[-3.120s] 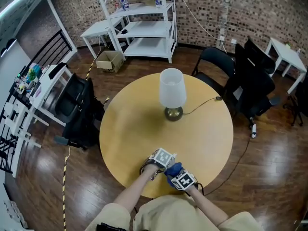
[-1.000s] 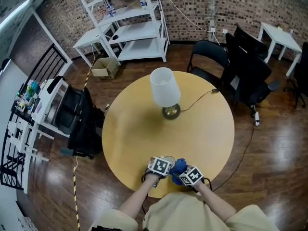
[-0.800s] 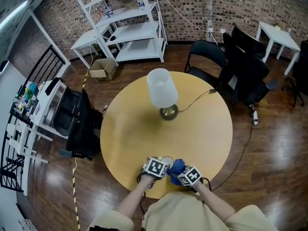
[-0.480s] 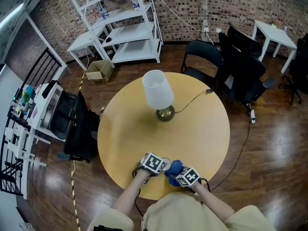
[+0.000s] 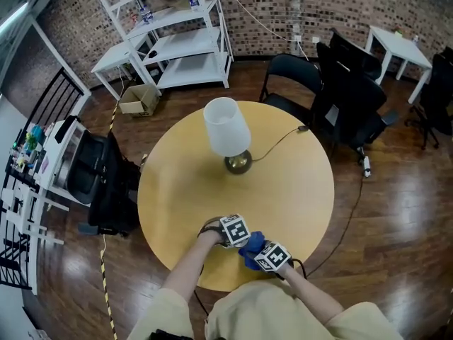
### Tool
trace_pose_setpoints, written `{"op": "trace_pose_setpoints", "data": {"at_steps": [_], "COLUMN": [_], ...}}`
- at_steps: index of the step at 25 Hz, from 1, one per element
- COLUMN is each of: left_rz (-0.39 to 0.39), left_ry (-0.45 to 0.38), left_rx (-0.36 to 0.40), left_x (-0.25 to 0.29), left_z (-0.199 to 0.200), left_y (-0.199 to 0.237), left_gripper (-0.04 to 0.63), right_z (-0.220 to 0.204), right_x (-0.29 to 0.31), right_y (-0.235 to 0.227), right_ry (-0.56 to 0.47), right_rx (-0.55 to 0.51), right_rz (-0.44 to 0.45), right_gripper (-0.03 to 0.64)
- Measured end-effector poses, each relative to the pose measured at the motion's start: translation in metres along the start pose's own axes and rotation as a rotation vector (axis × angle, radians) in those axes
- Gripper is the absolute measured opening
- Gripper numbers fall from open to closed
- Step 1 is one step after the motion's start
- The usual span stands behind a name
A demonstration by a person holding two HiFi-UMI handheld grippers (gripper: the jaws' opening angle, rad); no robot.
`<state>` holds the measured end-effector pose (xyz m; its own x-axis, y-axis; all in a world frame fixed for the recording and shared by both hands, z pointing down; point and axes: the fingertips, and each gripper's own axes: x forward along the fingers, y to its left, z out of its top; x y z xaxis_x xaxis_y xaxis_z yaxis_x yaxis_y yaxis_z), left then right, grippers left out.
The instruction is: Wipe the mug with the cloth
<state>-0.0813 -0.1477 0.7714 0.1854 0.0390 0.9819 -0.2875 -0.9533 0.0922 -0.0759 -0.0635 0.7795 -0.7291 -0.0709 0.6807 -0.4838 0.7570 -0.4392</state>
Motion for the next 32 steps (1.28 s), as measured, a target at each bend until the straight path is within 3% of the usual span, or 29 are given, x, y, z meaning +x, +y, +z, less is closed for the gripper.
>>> {"op": "trace_pose_setpoints", "data": {"at_steps": [4, 11, 18, 20, 23, 27, 28, 30, 32], "left_rz": [-0.028, -0.013, 0.07, 0.111, 0.054, -0.004, -0.022, -0.038, 0.007], "left_ry": [0.022, 0.014, 0.036, 0.013, -0.014, -0.079, -0.108, -0.167, -0.207], "left_rx": [-0.186, -0.619, -0.952, -0.997, -1.057, -0.99, -0.967, -0.903, -0.786], "left_x": [0.005, 0.0, -0.002, 0.0, -0.003, 0.002, -0.001, -0.009, -0.018], "left_z": [-0.01, -0.018, -0.041, -0.05, -0.052, -0.051, -0.048, -0.041, -0.036], "left_y": [-0.003, 0.001, -0.001, 0.005, -0.006, -0.006, -0.007, -0.006, 0.0], "left_gripper": [0.048, 0.043, 0.033, 0.03, 0.032, 0.063, 0.09, 0.204, 0.318], "right_z": [-0.001, -0.004, -0.006, -0.006, -0.003, -0.002, -0.002, -0.002, -0.002], "right_x": [0.0, 0.005, 0.009, 0.01, 0.011, 0.01, 0.011, 0.01, 0.009], "right_y": [-0.001, 0.008, 0.014, 0.016, 0.014, 0.011, 0.011, 0.01, 0.01], "right_ry": [0.005, 0.05, 0.09, 0.103, 0.082, 0.053, 0.046, 0.031, 0.021], "right_rx": [-0.047, -0.104, -0.124, -0.123, -0.106, -0.094, -0.092, -0.077, -0.062], "right_rz": [-0.025, -0.029, -0.03, -0.026, -0.018, -0.018, -0.017, -0.014, -0.01], "right_gripper": [0.074, 0.074, 0.073, 0.073, 0.073, 0.074, 0.074, 0.074, 0.074]}}
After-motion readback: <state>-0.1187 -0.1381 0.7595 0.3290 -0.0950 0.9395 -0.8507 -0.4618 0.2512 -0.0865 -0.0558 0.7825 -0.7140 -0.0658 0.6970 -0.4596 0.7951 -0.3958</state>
